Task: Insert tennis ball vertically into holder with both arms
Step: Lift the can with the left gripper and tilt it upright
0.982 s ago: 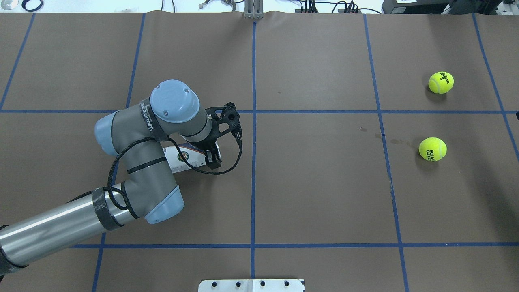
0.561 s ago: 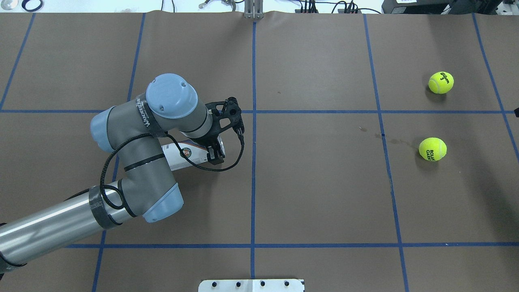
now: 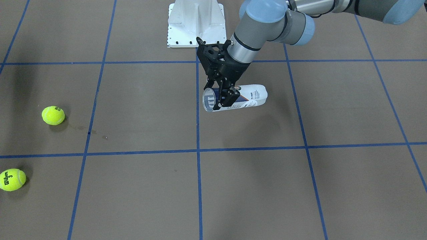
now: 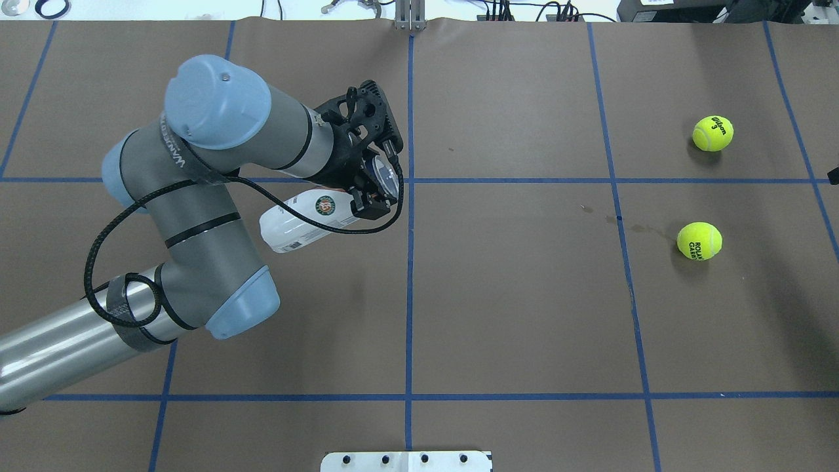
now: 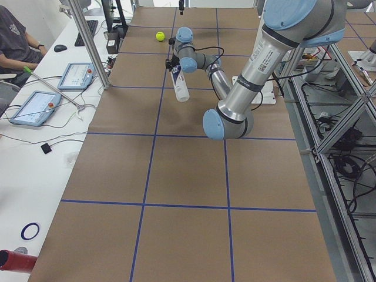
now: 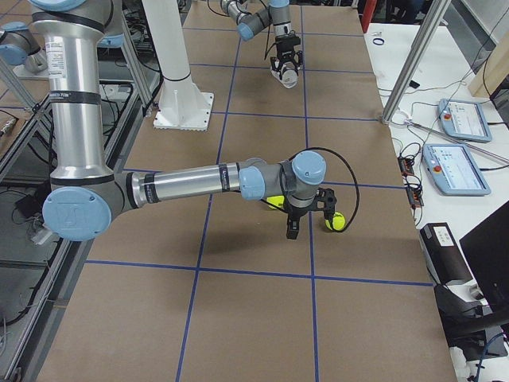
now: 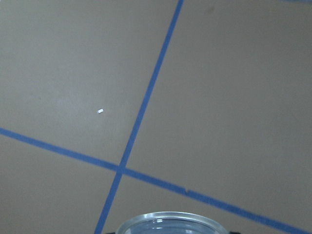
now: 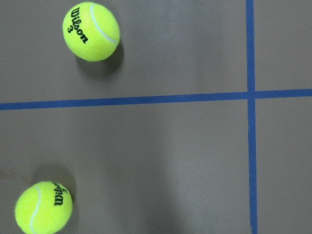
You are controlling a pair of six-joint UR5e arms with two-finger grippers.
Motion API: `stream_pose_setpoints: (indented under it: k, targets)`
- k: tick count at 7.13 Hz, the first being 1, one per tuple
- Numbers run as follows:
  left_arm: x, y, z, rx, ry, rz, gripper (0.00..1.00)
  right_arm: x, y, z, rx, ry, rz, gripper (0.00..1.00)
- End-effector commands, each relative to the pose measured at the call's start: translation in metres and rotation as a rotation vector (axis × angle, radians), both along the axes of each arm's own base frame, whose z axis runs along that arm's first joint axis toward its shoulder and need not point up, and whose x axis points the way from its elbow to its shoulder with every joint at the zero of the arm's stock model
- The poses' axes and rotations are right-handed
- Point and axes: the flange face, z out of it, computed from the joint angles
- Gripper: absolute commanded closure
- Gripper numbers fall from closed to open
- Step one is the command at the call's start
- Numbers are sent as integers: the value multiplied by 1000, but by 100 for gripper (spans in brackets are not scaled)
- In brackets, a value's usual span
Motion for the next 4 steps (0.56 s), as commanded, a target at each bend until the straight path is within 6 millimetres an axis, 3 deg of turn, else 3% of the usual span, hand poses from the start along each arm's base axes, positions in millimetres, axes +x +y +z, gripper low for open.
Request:
stream_pose_setpoints:
  k: [1,3,4]
  targets:
    - [-5,1,-6,-25,319,-35,74,0,-2,-3,7,-2,0,1]
    - [4,-14,24,24,613,-128,77,-1,-8,-10,17,-3,3,1]
    - [-1,-17,15,35,721,-187,77,-2,-11,-15,25,-4,3,1]
